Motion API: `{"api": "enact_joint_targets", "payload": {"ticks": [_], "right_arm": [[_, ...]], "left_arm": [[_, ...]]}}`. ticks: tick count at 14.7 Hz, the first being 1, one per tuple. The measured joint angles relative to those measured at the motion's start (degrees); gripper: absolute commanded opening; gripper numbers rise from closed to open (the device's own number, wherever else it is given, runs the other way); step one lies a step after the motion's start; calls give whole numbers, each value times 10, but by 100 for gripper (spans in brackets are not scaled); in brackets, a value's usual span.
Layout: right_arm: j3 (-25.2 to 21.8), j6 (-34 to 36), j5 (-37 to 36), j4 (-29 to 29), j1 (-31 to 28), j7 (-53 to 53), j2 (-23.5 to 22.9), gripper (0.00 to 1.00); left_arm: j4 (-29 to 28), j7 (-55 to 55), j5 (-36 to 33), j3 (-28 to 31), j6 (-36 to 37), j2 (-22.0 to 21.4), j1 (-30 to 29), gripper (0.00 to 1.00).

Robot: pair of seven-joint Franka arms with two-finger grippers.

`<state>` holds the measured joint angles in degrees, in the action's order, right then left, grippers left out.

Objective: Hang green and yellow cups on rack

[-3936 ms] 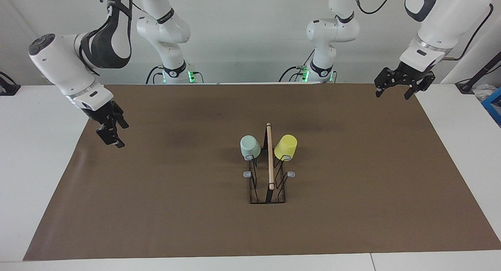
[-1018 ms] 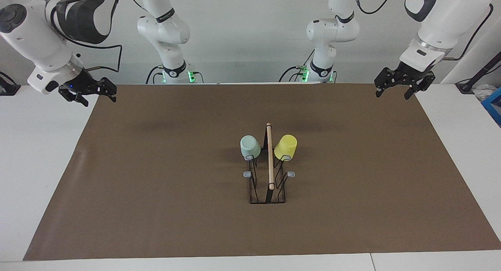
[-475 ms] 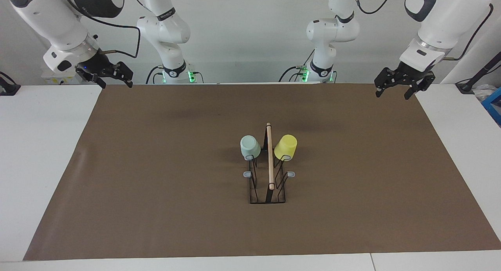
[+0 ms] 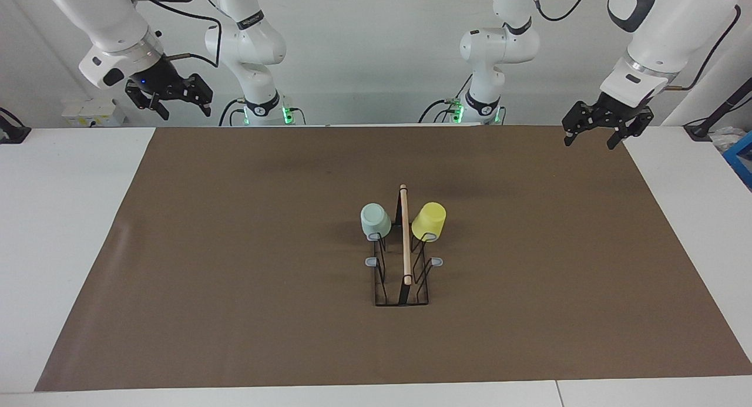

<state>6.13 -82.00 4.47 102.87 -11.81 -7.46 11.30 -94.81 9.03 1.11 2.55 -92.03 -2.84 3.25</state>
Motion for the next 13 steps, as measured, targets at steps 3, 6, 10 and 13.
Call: {"api": "enact_joint_targets", "payload": {"ticks": [3,6,10,13], "right_arm": [[-4,2,0,0,17,-9,0,100],[-34,2,0,-1,92,1,1,100],[-71,-21,1,-1,109,4,-2,100],[-79,-30,3,-3,109,4,-21,100]], "left_arm": [[0,0,0,1,-6,0,-1,100],[0,0,0,2,-6,0,-3,100],[1,0,8,2,-6,0,-14,100],[1,0,10,4,-6,0,-15,100]]}}
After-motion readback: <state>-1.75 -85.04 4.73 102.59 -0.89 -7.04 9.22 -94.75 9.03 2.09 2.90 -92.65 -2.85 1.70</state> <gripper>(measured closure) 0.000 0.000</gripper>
